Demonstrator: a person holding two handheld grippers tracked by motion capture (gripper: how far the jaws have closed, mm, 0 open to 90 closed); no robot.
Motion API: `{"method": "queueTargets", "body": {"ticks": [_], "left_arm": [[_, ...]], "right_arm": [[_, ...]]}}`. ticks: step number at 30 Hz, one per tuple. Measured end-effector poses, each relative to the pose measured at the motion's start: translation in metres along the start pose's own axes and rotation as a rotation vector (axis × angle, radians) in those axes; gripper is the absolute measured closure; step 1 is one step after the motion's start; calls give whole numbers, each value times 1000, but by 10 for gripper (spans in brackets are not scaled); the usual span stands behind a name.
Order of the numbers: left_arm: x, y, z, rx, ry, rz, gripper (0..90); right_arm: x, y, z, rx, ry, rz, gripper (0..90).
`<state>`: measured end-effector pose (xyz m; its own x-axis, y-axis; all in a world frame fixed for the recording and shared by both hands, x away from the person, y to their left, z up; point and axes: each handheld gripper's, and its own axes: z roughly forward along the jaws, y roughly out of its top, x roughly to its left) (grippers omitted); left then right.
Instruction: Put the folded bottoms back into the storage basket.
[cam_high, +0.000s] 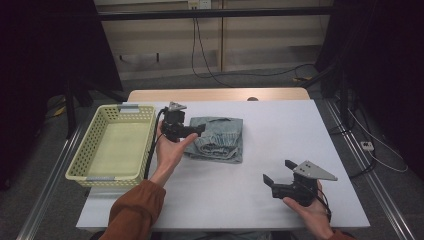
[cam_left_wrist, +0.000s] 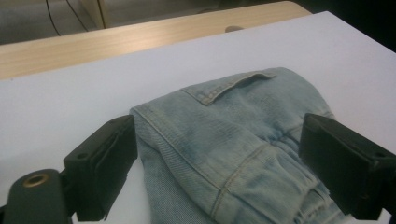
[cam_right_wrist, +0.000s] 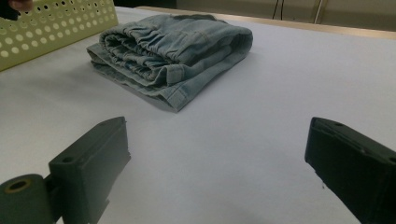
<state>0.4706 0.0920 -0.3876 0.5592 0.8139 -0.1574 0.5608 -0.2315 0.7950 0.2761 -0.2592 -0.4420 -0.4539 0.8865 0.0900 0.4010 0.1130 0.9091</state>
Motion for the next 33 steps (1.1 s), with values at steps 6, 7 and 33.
{"method": "queueTargets", "body": {"ticks": [6, 7, 33], "left_arm": [[6, 3, 20, 22, 33, -13, 121], [6, 4, 24, 35, 33, -9, 128], [32, -20, 73, 274, 93, -121, 121]], "right_arm": [[-1, 0, 1, 0, 9, 0, 62], [-1, 0, 1, 1, 8, 1, 62], [-1, -1, 3, 17, 26, 0, 70]]}}
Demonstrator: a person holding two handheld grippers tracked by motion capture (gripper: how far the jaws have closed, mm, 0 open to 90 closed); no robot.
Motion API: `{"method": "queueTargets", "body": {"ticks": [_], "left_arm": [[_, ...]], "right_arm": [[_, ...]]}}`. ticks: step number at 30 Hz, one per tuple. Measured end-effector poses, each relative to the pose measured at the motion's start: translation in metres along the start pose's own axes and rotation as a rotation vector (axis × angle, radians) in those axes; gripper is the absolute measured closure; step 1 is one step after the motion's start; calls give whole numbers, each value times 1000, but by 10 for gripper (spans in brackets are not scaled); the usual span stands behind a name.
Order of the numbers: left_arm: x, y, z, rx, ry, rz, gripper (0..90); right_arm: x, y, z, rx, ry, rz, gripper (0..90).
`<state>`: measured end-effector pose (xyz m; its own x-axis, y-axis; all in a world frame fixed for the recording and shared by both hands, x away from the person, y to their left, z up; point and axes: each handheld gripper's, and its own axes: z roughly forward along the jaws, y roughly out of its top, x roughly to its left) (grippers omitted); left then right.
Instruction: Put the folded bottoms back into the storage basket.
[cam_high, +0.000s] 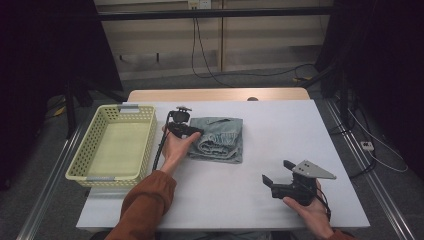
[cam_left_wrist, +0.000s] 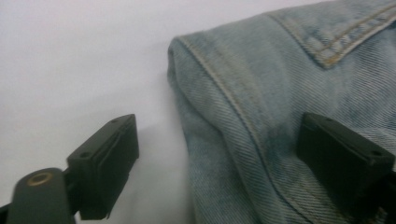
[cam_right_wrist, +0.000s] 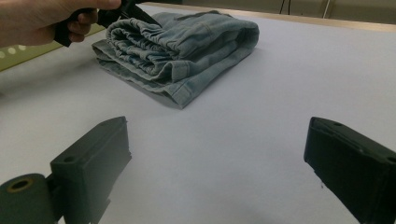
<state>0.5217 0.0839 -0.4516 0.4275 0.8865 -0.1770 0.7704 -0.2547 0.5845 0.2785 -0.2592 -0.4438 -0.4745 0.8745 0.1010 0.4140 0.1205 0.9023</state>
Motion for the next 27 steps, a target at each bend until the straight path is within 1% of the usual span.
{"method": "queueTargets", "body": {"ticks": [1, 2, 3, 4, 5, 6, 7, 8, 9, 10, 11, 13, 14, 16, 18, 20, 22, 24, 27], "left_arm": [[2, 0, 1, 4, -15, -21, 120], [2, -1, 0, 3, -17, -13, 117], [1, -2, 0, 6, -21, -13, 117], [0, -1, -1, 20, -27, -7, 121], [-1, -1, -1, 28, -37, -12, 135], [-2, 0, -2, 38, -46, -17, 184], [-3, -1, -4, 47, -59, -20, 184], [-4, -1, -4, 52, -71, -17, 219], [-5, -1, -5, 60, -95, -15, 261], [-5, -2, -6, 64, -118, -25, 314], [-4, -2, -6, 64, -137, -29, 348], [-3, -2, -7, 77, -157, -31, 396], [-5, -2, -7, 80, -165, -32, 436], [-7, -2, -7, 86, -168, -15, 487], [-8, -4, -7, 78, -180, -13, 538], [-10, -5, -7, 74, -188, 0, 588], [-9, -4, -7, 81, -218, -1, 646], [-8, -4, -7, 78, -232, 4, 689], [-9, -4, -8, 62, -223, 16, 713]], "right_arm": [[0, 0, 0, 0, 0, 0, 70], [0, 0, 0, 1, 4, -2, 70], [0, 0, 0, 1, 4, -2, 70], [0, 0, 0, 2, 4, -2, 70], [0, 0, 1, 1, 4, 0, 70], [0, 0, 1, 1, 2, 0, 70], [0, 0, 1, 1, 2, 0, 70], [0, 0, 1, 3, 1, 1, 70], [1, 0, 1, 2, 2, 1, 71], [1, 0, 1, 3, 0, -1, 71], [1, 0, 1, 1, -1, -1, 71], [2, 0, 0, 2, -3, -3, 72], [2, 0, 0, 3, -4, -4, 72], [2, 0, 1, 4, -2, -2, 72], [2, 0, 2, 4, -1, -3, 72], [2, 0, 2, 5, 0, -3, 73], [3, 0, 2, 8, 0, -7, 74], [3, 0, 2, 7, -3, -10, 74], [2, 0, 1, 3, -5, -2, 74]]}}
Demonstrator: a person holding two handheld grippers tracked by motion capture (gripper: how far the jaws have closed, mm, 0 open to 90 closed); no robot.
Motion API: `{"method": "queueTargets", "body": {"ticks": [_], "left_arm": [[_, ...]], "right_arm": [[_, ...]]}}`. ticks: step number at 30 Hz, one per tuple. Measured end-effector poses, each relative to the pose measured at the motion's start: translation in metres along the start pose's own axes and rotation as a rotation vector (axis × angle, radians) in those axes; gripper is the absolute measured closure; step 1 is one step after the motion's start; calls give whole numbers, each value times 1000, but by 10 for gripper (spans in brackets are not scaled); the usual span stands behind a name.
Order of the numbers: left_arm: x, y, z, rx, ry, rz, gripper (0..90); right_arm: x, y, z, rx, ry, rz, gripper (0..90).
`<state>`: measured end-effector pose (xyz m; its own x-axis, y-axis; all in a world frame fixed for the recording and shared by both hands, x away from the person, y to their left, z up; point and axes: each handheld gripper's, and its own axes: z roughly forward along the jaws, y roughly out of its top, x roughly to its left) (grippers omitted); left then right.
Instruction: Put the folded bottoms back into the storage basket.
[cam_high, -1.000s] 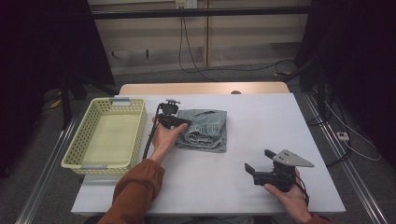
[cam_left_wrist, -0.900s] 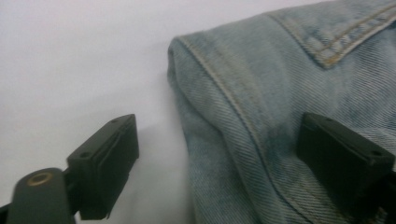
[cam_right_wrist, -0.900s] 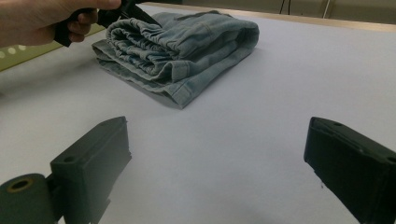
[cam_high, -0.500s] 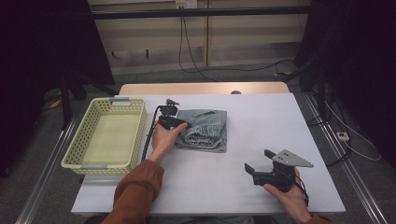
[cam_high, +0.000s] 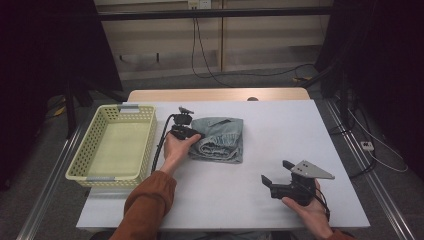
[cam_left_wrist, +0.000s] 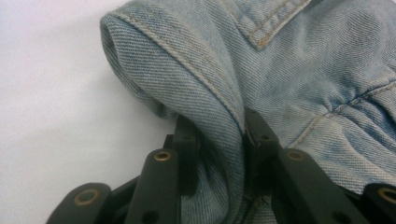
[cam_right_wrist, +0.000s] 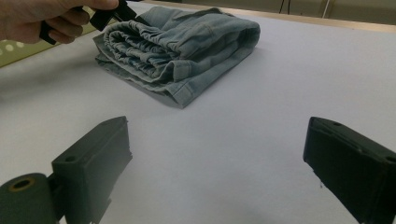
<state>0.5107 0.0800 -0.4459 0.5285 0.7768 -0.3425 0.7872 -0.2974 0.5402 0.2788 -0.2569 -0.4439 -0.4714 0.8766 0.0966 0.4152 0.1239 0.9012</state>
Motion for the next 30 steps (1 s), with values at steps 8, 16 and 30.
{"method": "queueTargets", "body": {"ticks": [8, 16, 30], "left_arm": [[-3, 0, -7, -57, -2, 11, 723], [-8, 2, -18, -117, -28, 39, 728], [-26, 5, -37, -203, -34, 90, 735]], "right_arm": [[0, 0, -1, -3, 2, 2, 75], [-1, 0, -1, -9, -9, 0, 75], [-2, 0, -4, -14, -21, 4, 78]]}}
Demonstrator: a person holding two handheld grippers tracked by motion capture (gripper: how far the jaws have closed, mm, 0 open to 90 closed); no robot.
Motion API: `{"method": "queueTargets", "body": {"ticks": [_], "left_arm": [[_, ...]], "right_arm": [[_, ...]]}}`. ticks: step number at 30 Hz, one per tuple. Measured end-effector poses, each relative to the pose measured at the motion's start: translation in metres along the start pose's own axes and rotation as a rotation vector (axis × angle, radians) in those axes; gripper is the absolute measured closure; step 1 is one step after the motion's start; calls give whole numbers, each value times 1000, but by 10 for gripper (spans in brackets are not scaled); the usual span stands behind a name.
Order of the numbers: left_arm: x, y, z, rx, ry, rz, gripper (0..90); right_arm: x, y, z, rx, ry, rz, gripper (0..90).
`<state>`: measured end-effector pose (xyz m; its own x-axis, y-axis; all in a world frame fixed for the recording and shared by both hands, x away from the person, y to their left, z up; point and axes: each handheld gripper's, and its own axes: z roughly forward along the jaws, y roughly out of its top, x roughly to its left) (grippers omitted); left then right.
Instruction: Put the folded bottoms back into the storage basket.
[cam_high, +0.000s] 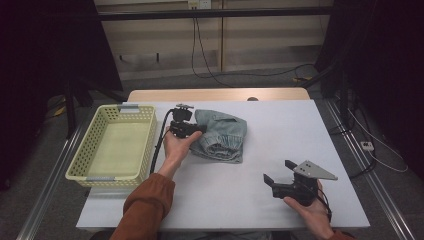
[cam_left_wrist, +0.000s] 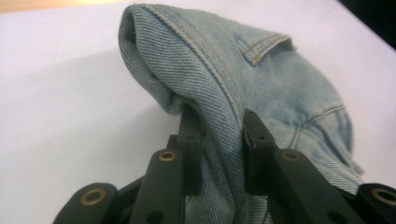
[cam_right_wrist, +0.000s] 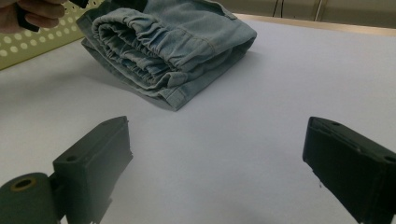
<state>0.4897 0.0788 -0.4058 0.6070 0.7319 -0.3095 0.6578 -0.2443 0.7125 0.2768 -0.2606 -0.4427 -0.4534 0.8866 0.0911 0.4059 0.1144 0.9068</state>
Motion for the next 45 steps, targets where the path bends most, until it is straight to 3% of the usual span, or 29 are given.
{"method": "queueTargets", "body": {"ticks": [5, 10, 21, 31, 45], "left_arm": [[-5, 2, -7, -32, 12, 8, 738], [-10, 4, -15, -53, 11, 49, 739], [-14, 14, -38, -111, 16, 60, 744], [-16, 18, -52, -135, 31, 92, 745], [-25, 21, -73, -168, 15, 150, 745]], "right_arm": [[0, 0, 0, -2, -2, 3, 78], [0, 0, -1, -3, -3, 4, 78], [0, 0, 0, -6, -2, 5, 77], [0, 0, -1, -6, 0, 8, 77], [-1, 1, -1, -16, 1, 6, 72]]}}
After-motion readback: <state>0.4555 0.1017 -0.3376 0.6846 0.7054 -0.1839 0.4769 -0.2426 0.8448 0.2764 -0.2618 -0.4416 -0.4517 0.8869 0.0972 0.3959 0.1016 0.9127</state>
